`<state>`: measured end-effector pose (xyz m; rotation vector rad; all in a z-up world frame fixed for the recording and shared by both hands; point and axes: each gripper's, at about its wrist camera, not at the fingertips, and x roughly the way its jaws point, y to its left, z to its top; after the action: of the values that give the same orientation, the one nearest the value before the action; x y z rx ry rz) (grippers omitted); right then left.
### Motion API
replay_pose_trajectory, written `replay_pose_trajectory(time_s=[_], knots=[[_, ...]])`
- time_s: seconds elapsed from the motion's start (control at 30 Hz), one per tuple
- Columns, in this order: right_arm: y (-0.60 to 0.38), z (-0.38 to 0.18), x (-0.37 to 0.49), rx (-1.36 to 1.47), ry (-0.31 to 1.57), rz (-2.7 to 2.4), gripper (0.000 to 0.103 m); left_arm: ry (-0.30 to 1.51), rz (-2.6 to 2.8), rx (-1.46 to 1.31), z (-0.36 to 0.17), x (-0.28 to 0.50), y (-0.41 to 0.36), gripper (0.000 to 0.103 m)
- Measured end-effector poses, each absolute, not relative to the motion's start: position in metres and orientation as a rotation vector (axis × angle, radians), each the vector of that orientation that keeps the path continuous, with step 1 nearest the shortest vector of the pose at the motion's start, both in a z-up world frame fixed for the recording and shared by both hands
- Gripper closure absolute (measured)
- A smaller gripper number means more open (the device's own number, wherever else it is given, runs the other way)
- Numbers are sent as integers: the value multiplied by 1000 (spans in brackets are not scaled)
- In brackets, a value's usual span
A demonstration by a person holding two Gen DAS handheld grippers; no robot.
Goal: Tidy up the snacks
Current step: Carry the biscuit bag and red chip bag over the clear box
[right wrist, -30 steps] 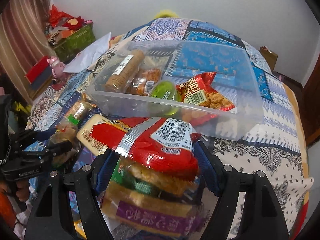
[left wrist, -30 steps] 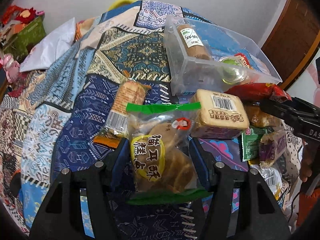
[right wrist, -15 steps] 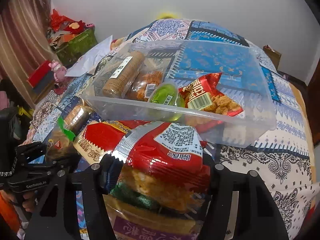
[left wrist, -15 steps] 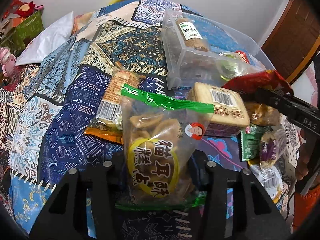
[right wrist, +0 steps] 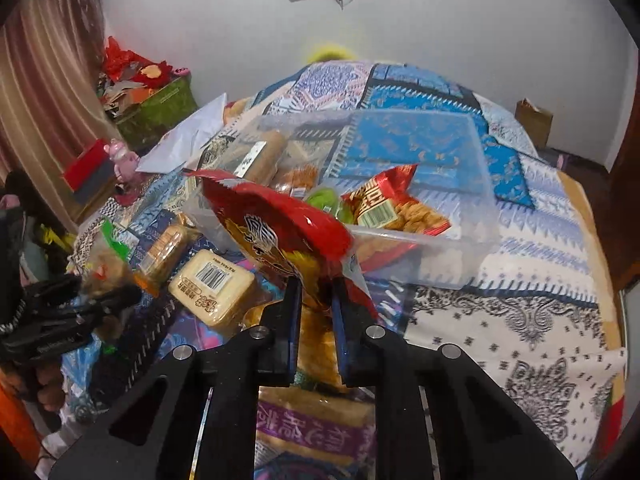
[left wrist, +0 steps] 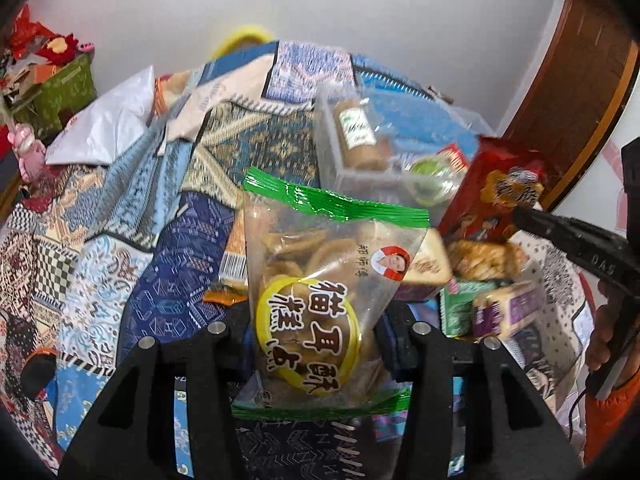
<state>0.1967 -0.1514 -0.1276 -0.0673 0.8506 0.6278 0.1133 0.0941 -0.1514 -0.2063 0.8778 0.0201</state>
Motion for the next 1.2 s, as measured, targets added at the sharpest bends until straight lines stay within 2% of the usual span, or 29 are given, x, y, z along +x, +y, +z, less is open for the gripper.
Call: replay_pose_trajectory(time_s=[0.6, 0.97, 1.0, 1.07, 1.1, 1.13, 1.2], knots=[[-168, -89, 189, -52, 708, 602, 96, 763, -32, -198, -101, 136, 68, 55], [-171, -90, 223, -23, 738, 548, 97, 758, -56, -208, -101, 153, 61, 55], [-175, -93, 222, -14, 752, 543, 90, 763, -56, -207, -103, 154, 61, 55], [-183, -96, 216, -15, 755, 517, 61, 776, -55, -208, -108, 155, 61, 55], [-187, -99, 212, -18, 751, 489, 36, 781, -54, -210, -110, 155, 62, 55], [-192, -101, 206, -22, 739, 459, 23, 787, -54, -213, -112, 155, 62, 55], [-199, -107, 201, -23, 744, 426, 18, 795, -52, -220, -116, 155, 63, 55]])
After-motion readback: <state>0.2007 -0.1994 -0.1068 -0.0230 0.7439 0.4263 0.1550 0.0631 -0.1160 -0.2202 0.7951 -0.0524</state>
